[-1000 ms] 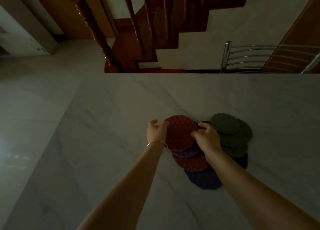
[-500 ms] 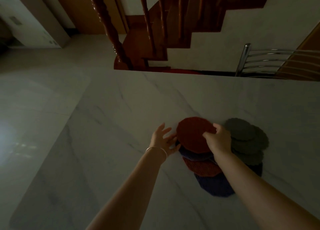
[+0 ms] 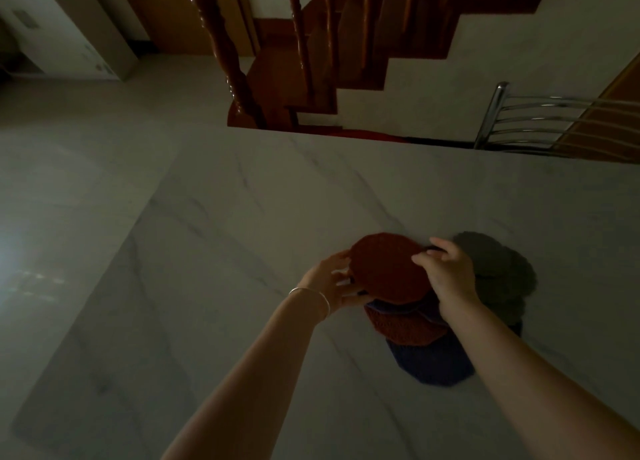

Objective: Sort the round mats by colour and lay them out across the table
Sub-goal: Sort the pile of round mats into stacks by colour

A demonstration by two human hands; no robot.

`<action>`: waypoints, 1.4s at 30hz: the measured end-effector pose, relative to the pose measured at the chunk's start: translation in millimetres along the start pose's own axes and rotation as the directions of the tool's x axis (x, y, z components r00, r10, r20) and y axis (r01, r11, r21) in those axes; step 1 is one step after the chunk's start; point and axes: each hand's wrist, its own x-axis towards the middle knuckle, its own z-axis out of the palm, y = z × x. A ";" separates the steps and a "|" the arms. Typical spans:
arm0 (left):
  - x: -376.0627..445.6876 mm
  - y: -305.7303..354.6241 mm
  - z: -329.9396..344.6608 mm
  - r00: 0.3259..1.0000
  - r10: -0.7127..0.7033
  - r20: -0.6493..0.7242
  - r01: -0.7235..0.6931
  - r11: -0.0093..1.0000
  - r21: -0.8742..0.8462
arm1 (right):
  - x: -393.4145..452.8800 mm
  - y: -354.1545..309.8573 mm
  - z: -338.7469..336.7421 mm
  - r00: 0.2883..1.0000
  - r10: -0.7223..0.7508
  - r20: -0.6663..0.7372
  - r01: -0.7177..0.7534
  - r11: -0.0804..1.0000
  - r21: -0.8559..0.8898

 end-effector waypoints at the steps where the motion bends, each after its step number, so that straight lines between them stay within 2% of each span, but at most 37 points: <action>1: -1.6 -1.3 -0.2 1.000 0.006 -0.001 -0.006 1.000 0.030 | -0.6 0.2 0.4 1.000 -0.001 -0.001 0.001 1.000 -0.006; 4: -6.3 -4.7 0.3 1.000 0.024 -0.003 -0.023 0.994 0.105 | -2.6 1.6 0.5 1.000 -0.003 0.012 0.003 1.000 0.001; 7: -12.8 -5.4 -3.1 0.999 0.035 0.000 -0.035 0.994 0.103 | -5.2 2.8 -0.7 1.000 -0.022 0.000 0.022 1.000 -0.019; 9: -19.6 -4.6 -9.8 0.999 0.047 0.003 -0.047 0.995 0.091 | -6.7 4.8 -2.1 0.996 -0.086 -0.037 0.077 0.980 -0.185; 11: -27.8 -3.7 -20.8 0.997 0.072 -0.002 -0.071 0.994 0.082 | -6.7 7.2 -3.4 0.984 -0.179 -0.022 0.148 0.868 -0.475; 13: -36.8 -3.1 -36.6 0.995 0.099 -0.024 -0.097 0.992 0.084 | -7.7 6.8 -2.0 0.979 -0.198 0.052 0.182 0.721 -0.669; 16: -50.8 -5.1 -67.1 0.989 0.121 -0.088 -0.114 0.991 0.075 | -11.4 0.2 6.9 0.987 -0.102 0.124 0.160 0.630 -0.760; 20: -68.8 -13.5 -103.0 0.976 0.145 -0.163 -0.137 0.989 0.057 | -15.8 -7.8 19.8 0.995 -0.065 0.080 0.102 0.502 -0.859; 22: -75.0 -17.7 -114.6 0.972 0.153 -0.176 -0.141 0.987 0.083 | -14.8 -10.6 24.3 0.998 -0.034 0.054 0.064 0.479 -0.875; 25: -78.8 -23.2 -122.9 0.968 0.163 -0.191 -0.144 0.983 0.112 | -15.7 -14.2 27.7 1.000 -0.010 0.023 0.025 0.539 -0.842; 27: -80.1 -26.1 -124.3 0.965 0.182 -0.188 -0.160 0.979 0.124 | -17.5 -17.6 28.2 0.994 -0.089 0.056 0.099 0.625 -0.774; 31: -81.3 -28.1 -122.8 0.963 0.177 -0.201 -0.159 0.982 0.102 | -28.4 -34.4 28.8 0.969 -0.226 0.097 0.242 0.807 -0.539; 35: -80.0 -22.9 -120.0 0.963 0.075 -0.260 -0.083 0.996 -0.020 | -45.3 -42.0 37.0 0.928 -0.349 0.133 0.372 0.896 -0.244; 39: -80.4 -21.3 -119.7 0.960 0.074 -0.270 -0.084 0.996 -0.024 | -63.0 -17.4 65.1 0.939 -0.157 0.305 0.165 0.986 -0.002; 42: -82.7 -19.8 -118.5 0.965 0.076 -0.250 -0.083 0.996 -0.017 | -67.4 13.9 85.0 0.917 -0.018 0.399 0.025 1.000 -0.013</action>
